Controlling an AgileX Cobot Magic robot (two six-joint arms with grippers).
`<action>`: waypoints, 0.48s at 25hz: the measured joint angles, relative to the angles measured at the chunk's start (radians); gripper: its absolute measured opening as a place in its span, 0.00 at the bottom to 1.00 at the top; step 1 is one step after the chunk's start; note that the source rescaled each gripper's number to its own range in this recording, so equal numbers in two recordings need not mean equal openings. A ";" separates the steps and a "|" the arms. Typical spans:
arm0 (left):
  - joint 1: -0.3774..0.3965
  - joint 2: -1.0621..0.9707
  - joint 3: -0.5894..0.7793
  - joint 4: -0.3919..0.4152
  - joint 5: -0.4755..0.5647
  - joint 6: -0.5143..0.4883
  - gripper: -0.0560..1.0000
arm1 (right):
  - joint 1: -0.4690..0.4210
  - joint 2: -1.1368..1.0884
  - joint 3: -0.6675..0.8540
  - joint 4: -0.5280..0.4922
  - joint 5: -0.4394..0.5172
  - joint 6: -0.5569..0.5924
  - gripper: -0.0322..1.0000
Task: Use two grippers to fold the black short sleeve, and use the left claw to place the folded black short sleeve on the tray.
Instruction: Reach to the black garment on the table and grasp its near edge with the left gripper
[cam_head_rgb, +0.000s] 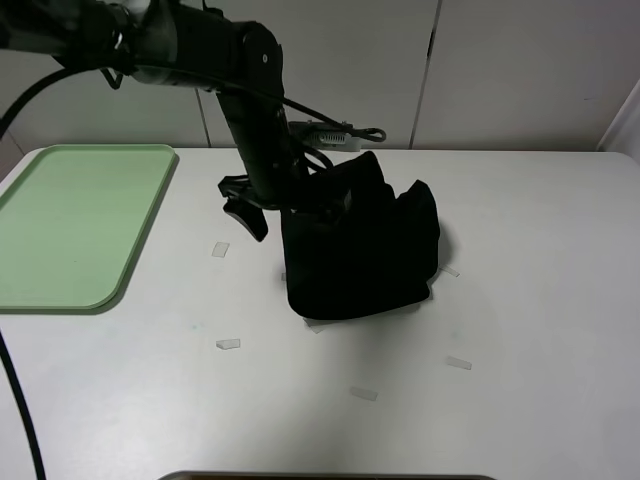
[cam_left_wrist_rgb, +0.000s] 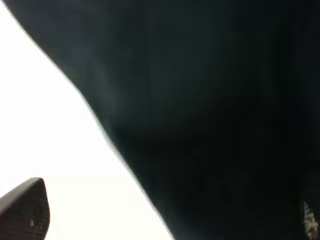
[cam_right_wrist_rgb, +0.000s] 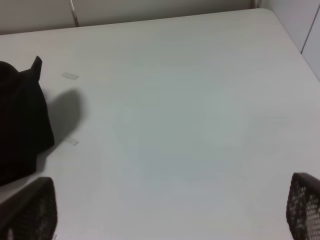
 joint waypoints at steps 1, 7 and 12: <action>-0.002 0.001 0.014 -0.006 -0.045 0.000 1.00 | 0.000 0.000 0.000 0.000 0.000 0.000 1.00; -0.017 0.001 0.092 -0.022 -0.252 -0.053 1.00 | 0.000 0.000 0.000 0.000 0.000 0.000 1.00; -0.028 0.001 0.139 -0.023 -0.301 -0.107 1.00 | 0.000 0.000 0.000 0.000 0.000 0.000 1.00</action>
